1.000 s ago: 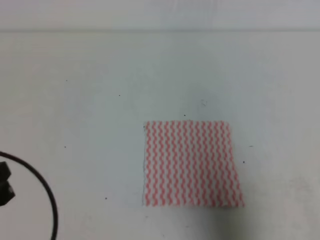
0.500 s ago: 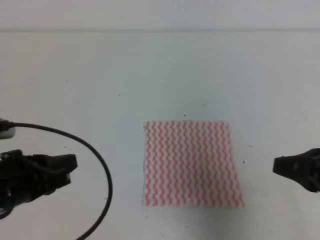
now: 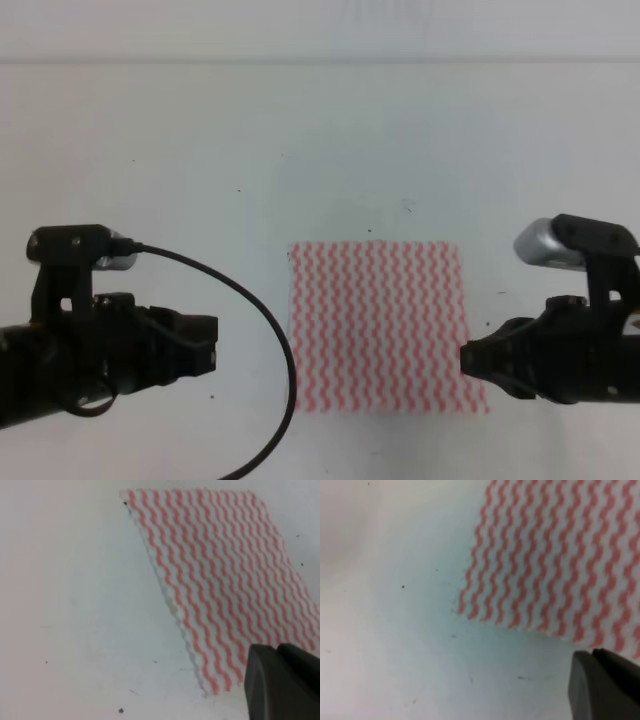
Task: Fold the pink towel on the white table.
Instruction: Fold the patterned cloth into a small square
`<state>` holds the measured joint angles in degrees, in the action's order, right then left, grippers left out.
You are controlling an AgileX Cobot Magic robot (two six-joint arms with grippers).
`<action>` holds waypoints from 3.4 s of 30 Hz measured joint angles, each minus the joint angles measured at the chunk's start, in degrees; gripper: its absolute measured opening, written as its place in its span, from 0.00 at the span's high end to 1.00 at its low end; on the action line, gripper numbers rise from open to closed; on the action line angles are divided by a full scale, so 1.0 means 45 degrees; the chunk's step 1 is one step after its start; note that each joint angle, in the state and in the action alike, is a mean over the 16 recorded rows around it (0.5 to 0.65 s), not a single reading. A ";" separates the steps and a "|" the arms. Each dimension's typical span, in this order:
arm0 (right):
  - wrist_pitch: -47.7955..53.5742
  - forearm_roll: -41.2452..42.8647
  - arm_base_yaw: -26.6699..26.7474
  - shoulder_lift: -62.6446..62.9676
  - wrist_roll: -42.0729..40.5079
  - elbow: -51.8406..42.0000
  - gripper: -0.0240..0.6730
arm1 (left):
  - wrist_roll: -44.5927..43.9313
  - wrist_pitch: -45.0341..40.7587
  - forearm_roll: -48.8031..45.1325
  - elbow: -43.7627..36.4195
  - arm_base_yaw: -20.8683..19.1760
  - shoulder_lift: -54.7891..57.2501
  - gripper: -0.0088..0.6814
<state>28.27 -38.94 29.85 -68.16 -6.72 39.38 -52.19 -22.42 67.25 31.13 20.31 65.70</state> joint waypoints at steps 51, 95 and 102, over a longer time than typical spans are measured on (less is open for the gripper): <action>-0.1083 0.4451 0.0033 -0.5534 0.6569 0.0878 0.57 | -0.0666 -0.0699 0.0040 -0.0006 0.0152 0.0080 0.99; -0.1684 0.4748 0.0013 -0.4212 0.6525 0.1217 0.99 | -1.2364 -0.1939 0.2794 -0.0004 0.1353 0.0893 0.97; -0.2228 0.4607 0.0004 -0.4120 0.6509 0.1382 0.99 | -1.3793 -0.1502 0.3391 -0.0004 0.2144 0.1908 0.82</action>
<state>18.24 -18.21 29.87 -86.70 22.57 45.60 -114.26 -29.18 82.51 31.12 29.96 74.29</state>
